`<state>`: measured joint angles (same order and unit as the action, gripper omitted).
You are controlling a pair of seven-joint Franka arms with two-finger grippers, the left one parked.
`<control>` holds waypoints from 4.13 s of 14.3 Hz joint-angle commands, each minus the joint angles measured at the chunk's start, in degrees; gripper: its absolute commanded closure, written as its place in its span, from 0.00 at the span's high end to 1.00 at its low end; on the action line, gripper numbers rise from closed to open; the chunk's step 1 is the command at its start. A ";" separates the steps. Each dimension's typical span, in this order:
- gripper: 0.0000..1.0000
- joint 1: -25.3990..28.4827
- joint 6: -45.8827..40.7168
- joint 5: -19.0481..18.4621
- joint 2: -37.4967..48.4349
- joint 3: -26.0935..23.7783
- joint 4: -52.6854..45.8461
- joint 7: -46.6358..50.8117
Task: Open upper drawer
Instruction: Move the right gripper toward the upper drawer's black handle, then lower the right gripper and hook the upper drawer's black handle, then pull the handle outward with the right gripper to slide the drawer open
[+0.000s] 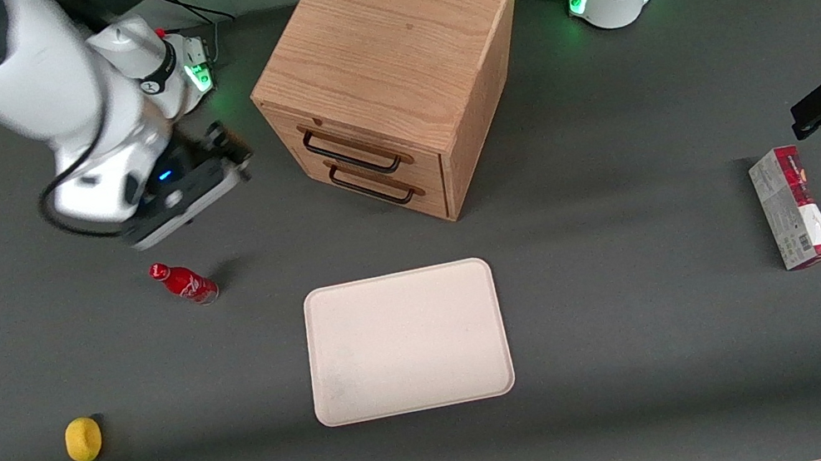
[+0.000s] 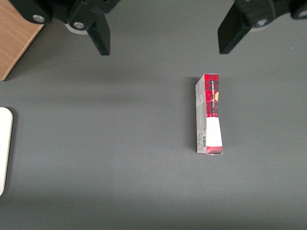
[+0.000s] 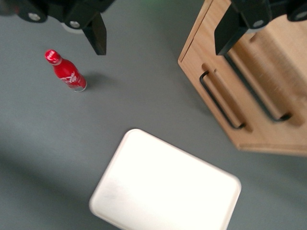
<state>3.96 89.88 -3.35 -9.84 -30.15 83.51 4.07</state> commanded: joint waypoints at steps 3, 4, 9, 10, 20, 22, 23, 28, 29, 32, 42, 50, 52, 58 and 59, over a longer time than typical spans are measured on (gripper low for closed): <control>1.00 0.78 -1.55 -3.95 -6.14 -11.23 -1.86 -1.25; 1.00 0.87 -1.55 -3.95 -7.46 -12.38 -1.69 -1.52; 1.00 1.05 1.44 -3.51 -15.72 -13.00 -1.69 -17.15; 1.00 1.05 1.79 -3.42 -17.13 -13.00 -1.60 -17.60; 1.00 1.13 9.44 -2.71 -18.99 -13.00 3.24 -20.94; 1.00 0.96 10.31 -2.71 -18.99 -12.74 4.11 -23.30; 1.00 0.87 10.67 -2.71 -18.90 -12.56 4.64 -24.36; 1.00 0.61 10.93 -2.63 -18.81 -11.33 4.73 -27.88; 1.00 0.52 10.93 -2.63 -18.81 -11.25 4.73 -28.06; 1.00 0.43 10.93 -2.54 -18.90 -11.16 4.82 -28.06; 1.00 0.43 11.11 -2.63 -18.90 -3.52 3.94 -33.51; 1.00 0.35 10.50 -2.54 -20.30 3.86 -3.17 -34.56; 1.00 0.17 10.41 -2.54 -20.31 4.57 -3.70 -34.56; 1.00 -0.01 10.23 -2.80 -20.39 8.44 -8.27 -34.57; 1.00 -0.01 10.14 -3.06 -20.22 9.05 -9.41 -34.56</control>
<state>3.49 101.04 -6.05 -29.10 -21.91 78.02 -29.43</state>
